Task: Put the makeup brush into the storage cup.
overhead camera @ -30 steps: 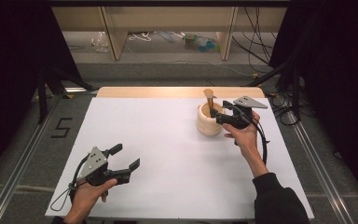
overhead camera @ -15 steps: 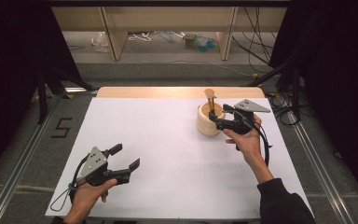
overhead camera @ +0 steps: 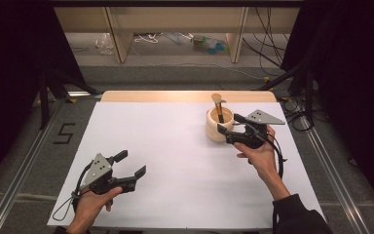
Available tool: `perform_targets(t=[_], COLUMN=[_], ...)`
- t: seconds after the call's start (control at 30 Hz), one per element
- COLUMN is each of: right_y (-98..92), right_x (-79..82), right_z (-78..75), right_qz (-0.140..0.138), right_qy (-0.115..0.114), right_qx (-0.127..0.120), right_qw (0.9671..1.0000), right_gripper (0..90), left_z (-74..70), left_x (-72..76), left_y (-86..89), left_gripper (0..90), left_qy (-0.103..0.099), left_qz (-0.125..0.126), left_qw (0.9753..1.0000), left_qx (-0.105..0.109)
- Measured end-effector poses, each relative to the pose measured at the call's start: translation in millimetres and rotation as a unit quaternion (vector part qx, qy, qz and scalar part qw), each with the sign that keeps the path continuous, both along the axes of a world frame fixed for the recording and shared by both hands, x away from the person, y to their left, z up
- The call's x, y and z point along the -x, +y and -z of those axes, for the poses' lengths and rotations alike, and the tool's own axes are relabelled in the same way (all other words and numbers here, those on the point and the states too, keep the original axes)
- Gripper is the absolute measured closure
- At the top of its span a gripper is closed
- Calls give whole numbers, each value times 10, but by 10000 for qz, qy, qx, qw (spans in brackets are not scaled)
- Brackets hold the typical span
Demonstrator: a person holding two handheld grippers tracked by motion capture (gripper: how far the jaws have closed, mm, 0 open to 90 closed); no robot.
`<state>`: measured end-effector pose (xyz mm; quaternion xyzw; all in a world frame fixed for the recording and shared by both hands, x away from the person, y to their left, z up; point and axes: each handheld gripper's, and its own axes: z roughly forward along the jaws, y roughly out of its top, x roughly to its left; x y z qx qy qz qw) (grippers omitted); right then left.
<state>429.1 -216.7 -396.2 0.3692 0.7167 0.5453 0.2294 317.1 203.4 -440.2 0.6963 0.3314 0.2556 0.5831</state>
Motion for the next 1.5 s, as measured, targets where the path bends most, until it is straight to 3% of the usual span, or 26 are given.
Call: perform_targets(t=[0.07, 0.4, 0.43, 0.47, 0.53, 0.63, 0.73, 0.8, 0.87, 0.97, 1.0, 1.07, 1.1, 1.33, 1.37, 1.5], right_y=[-2, -26, -40, -40, -40, -36, -38, -29, -33, -32, -45, -45, -45, -73, -78, -80], right_x=[26, 199, 212, 212, 263, 281, 323, 346, 367, 405, 428, 440, 474, 570, 560, 616], right_z=[-1, 26, 37, 37, 39, 54, 62, 85, 89, 107, 122, 126, 131, 160, 175, 201], right_qz=[-18, -7, 2, 2, 3, -41, -93, -86, -79, -85, -132, -98, -141, -92, -106, -133], right_qy=[96, 23, -175, -175, -51, -92, 65, 44, 48, 29, -110, -124, 53, 72, -172, -179], right_qx=[67, 102, 135, 135, 86, 37, 99, 11, 132, 76, 113, 103, 11, 83, 71, 131], right_qw=[9999, 9999, 9998, 9998, 10000, 9999, 9999, 10000, 9999, 9999, 9998, 9998, 9999, 9999, 9998, 9997], right_gripper=[239, 228, 222, 222, 217, 211, 197, 187, 181, 182, 182, 182, 182, 181, 181, 181], left_z=[0, 2, 2, 2, 2, 1, -1, -1, -1, 2, 1, 2, 3, 2, 4, 4], left_x=[1, 3, 3, 3, 3, -2, 0, 0, 0, -10, 3, 3, -7, -13, -11, -11], left_y=[2, -5, -6, -5, -5, -1, -2, -1, -2, -2, -2, -5, -5, -10, -11, -3], left_gripper=[160, 160, 160, 160, 160, 160, 160, 160, 160, 160, 160, 160, 160, 160, 160, 160], left_qy=[6, -1, 3, 1, -4, -32, -34, -35, -35, -84, -11, -1, -44, -28, -13, -15], left_qz=[-8, 0, -5, -6, -7, 3, 4, 5, 4, 29, -19, -23, 4, 12, -4, -9], left_qw=[10000, 10000, 10000, 10000, 10000, 10000, 10000, 10000, 10000, 9999, 10000, 10000, 10000, 10000, 10000, 10000], left_qx=[-6, -3, 2, -3, -16, -50, -49, -52, -49, -56, -43, -6, -4, -66, -34, -37])
